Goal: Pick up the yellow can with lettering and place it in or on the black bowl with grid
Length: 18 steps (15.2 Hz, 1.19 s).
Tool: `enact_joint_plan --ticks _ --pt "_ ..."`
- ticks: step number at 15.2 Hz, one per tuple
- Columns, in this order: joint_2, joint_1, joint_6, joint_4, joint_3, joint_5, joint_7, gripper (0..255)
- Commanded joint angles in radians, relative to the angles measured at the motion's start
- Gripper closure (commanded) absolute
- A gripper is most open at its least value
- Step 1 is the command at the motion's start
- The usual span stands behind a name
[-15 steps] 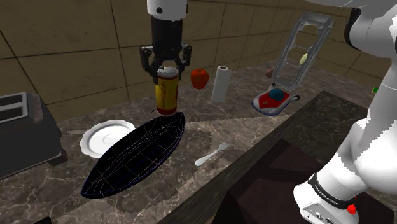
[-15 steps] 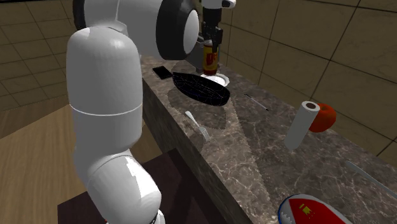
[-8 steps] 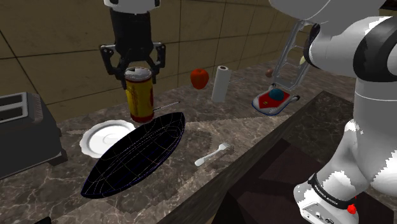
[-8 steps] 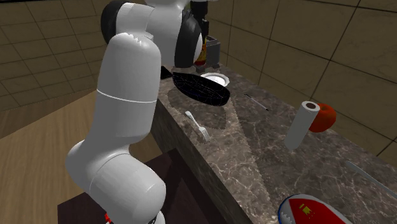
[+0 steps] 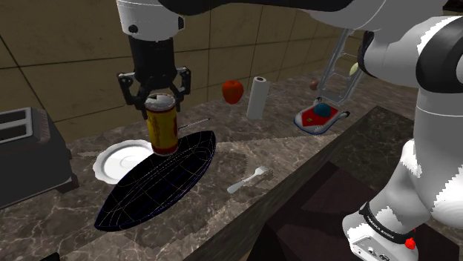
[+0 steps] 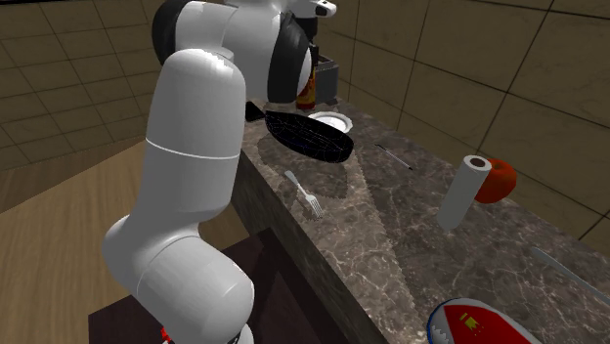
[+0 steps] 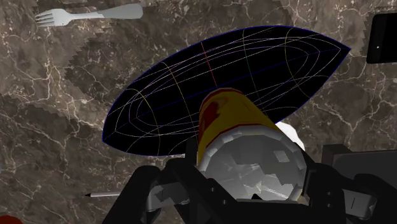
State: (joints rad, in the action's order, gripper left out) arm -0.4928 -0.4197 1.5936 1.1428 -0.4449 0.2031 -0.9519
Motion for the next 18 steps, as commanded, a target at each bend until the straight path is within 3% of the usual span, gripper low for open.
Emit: enact_joint_plan --ticks 1,12,18 --pt "0.008 0.007 0.032 0.039 0.0 -0.003 -0.001 255" --pt "0.023 0.032 0.189 0.212 0.002 -0.005 -0.008 255" --pt "0.023 0.032 0.196 0.22 0.002 -0.005 -0.009 255"
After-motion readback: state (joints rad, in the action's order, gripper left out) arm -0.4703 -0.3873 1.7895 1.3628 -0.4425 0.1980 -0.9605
